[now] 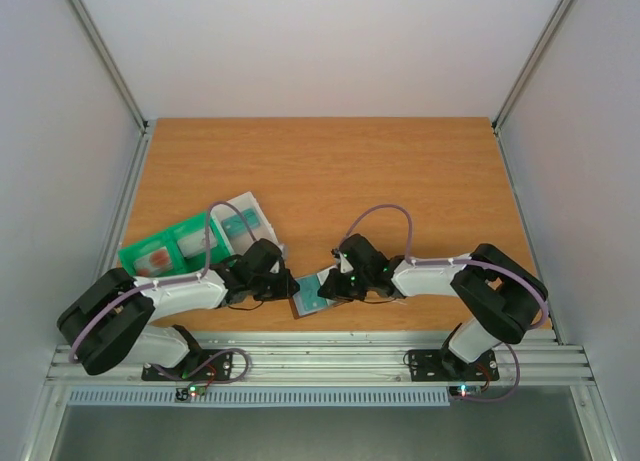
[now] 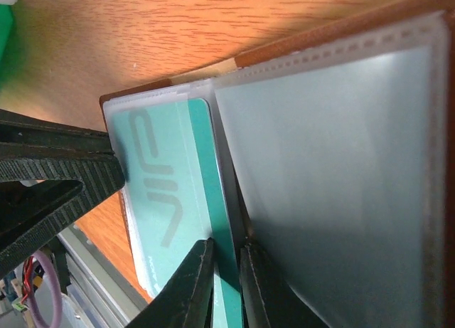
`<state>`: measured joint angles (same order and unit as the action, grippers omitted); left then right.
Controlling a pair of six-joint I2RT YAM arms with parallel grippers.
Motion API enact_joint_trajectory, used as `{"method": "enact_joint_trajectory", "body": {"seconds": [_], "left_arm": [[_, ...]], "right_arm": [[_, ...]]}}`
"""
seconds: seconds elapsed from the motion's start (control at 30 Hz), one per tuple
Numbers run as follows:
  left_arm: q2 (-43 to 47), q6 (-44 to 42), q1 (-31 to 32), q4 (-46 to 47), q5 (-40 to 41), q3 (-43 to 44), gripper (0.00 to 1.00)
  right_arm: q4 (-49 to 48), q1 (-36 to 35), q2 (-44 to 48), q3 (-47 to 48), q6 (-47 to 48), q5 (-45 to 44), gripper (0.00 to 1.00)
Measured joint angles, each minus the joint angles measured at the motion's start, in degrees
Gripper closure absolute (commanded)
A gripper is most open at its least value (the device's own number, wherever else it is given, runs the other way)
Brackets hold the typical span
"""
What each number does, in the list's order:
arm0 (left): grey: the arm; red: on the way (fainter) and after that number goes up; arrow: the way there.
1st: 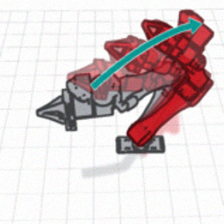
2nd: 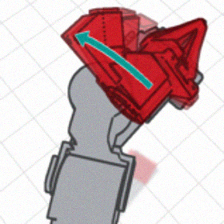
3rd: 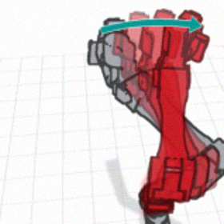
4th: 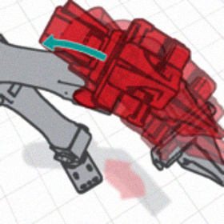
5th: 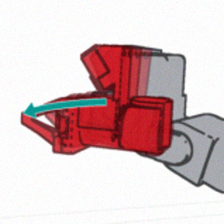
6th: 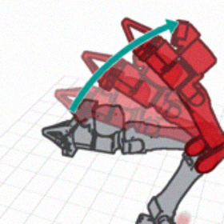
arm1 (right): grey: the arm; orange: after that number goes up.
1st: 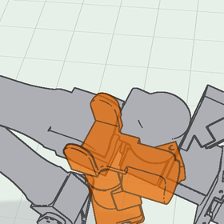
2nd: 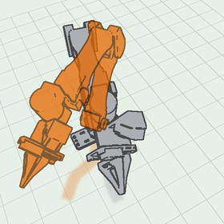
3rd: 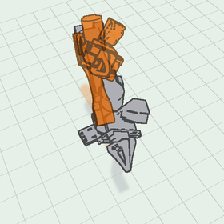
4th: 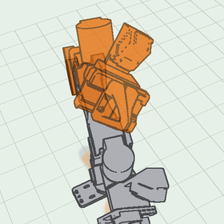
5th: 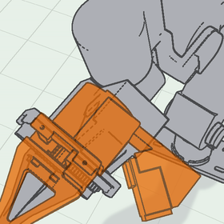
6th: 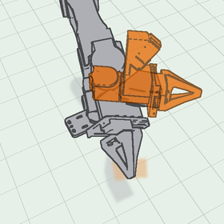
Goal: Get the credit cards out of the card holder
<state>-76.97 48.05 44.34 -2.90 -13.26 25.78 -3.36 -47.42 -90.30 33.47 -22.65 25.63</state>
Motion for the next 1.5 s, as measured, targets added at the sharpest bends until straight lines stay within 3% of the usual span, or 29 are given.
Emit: {"method": "enact_joint_trajectory", "body": {"seconds": [0.23,0.43,0.63,1.23,1.33,1.5], "left_arm": [[-0.02,-0.57,0.0,-0.52,0.28,0.42,0.8],[-0.85,-0.76,0.0,-0.39,0.09,0.94,0.85],[-3.54,-1.38,-0.02,0.15,-0.44,2.73,0.88],[-6.27,-2.08,-0.22,3.85,-2.84,3.48,0.85],[-6.27,-2.12,-0.22,4.02,-3.06,3.48,0.84],[-6.38,-2.23,-0.26,4.13,-3.34,3.48,0.84]], "right_arm": [[-3.1,1.25,0.15,-2.03,0.48,0.57,0.9],[-5.07,1.99,1.38,-4.04,0.52,1.03,0.9],[-5.29,3.17,2.08,-4.92,0.17,2.58,0.96],[-6.1,6.97,3.8,-7.52,-0.37,6.97,0.88],[-5.35,6.97,3.89,-7.5,-0.04,6.82,0.96],[-4.57,6.97,4.07,-7.3,0.76,6.49,0.97]]}}
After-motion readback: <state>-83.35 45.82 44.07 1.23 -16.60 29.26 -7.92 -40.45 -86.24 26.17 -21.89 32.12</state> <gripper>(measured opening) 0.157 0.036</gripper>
